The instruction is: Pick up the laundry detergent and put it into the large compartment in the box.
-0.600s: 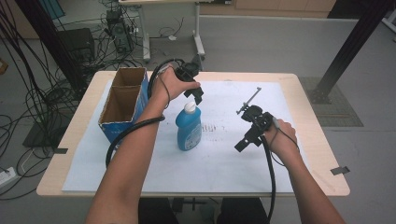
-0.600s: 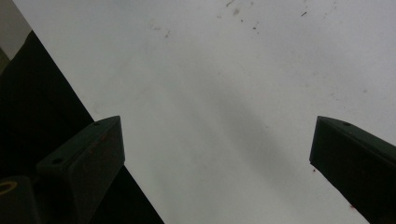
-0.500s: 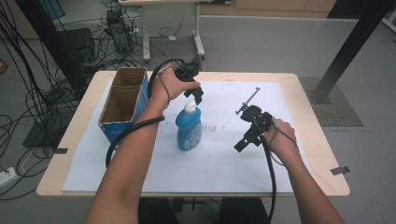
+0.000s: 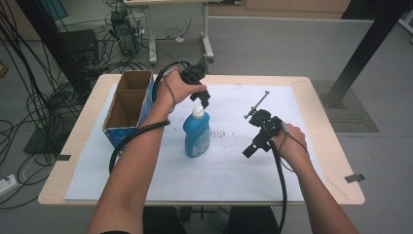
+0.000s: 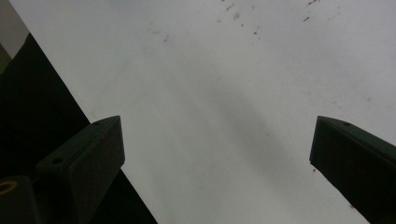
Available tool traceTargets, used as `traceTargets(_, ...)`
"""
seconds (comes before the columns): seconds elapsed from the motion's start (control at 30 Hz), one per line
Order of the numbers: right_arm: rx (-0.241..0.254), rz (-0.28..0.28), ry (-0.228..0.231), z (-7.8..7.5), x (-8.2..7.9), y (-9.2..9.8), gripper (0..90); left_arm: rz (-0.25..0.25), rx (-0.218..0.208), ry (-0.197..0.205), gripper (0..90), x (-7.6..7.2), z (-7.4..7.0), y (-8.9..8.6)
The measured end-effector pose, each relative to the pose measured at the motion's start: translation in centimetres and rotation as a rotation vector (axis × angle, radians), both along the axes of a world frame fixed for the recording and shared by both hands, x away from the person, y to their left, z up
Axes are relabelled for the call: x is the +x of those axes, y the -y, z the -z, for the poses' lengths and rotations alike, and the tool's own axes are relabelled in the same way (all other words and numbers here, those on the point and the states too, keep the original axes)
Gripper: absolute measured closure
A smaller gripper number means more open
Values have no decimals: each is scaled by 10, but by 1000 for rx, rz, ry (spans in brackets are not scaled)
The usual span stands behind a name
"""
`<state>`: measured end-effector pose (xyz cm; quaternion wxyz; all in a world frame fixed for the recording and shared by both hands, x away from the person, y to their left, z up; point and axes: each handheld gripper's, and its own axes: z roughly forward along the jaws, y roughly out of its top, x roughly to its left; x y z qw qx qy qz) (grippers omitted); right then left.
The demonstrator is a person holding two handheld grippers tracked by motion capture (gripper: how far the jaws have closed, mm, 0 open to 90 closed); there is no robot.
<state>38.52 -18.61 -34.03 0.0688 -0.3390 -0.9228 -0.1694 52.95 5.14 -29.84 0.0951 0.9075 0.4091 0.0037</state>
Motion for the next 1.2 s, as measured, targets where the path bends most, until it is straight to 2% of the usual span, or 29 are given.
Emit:
traceTargets(0.2, -5, 0, -1, 2, 1, -1, 30, -1, -7, 9, 70, 0, -4, 0)
traceTargets(0.5, -9, 0, -7, 6, 2, 0, 30, -10, -32, 15, 67, -2, -18, -6)
traceTargets(0.73, -7, 0, -5, 7, 3, 1, 30, -13, -52, 34, 65, -8, -37, -11)
traceTargets(0.9, -15, 0, 1, 7, 3, 1, 30, -8, -50, 57, 65, -14, -52, -11)
traceTargets(1.2, -21, -1, 4, 6, 3, 1, 30, 1, -63, 65, 61, -26, -75, -11)
